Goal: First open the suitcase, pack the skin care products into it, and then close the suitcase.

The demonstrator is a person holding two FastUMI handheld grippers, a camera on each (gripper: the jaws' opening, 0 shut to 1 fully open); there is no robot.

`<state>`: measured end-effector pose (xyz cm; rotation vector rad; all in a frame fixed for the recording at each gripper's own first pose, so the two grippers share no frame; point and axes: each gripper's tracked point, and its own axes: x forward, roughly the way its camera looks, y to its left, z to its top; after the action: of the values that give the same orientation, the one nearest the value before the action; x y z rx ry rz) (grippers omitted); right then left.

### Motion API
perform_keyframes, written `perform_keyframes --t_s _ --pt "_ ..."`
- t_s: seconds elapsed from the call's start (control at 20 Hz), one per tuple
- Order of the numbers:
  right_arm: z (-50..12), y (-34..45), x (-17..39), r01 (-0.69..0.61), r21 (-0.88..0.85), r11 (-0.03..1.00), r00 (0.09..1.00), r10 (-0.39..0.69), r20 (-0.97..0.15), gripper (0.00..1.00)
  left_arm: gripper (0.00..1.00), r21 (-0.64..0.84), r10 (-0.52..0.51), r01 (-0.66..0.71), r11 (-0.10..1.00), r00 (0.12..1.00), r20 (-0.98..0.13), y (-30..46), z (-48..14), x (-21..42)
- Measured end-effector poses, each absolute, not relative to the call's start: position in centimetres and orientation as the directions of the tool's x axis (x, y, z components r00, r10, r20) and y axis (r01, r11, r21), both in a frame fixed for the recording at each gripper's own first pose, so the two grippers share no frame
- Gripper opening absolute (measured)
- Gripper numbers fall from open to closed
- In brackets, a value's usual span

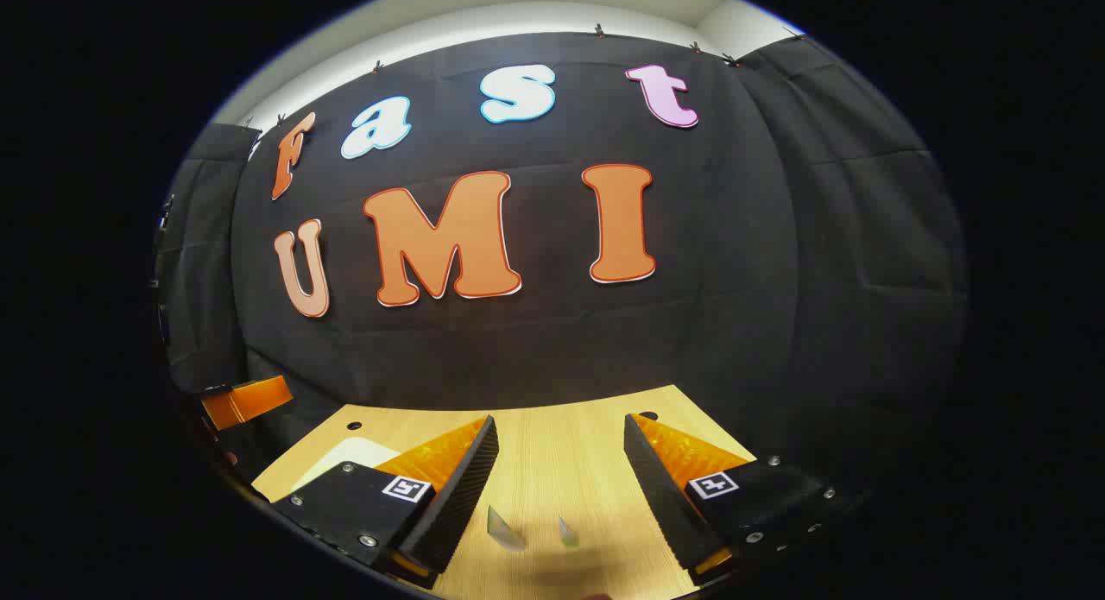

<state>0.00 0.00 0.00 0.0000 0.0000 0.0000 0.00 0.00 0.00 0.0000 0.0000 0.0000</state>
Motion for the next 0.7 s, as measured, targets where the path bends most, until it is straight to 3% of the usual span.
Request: perform_keyframes --t_s 0.7 --pt "-0.4 0.5 0.3 0.006 -0.038 0.999 1.0 -0.006 -0.003 0.93 0.97 0.083 -0.024 0.026 0.996 1.0 -0.019 -0.5 -1.2 0.1"
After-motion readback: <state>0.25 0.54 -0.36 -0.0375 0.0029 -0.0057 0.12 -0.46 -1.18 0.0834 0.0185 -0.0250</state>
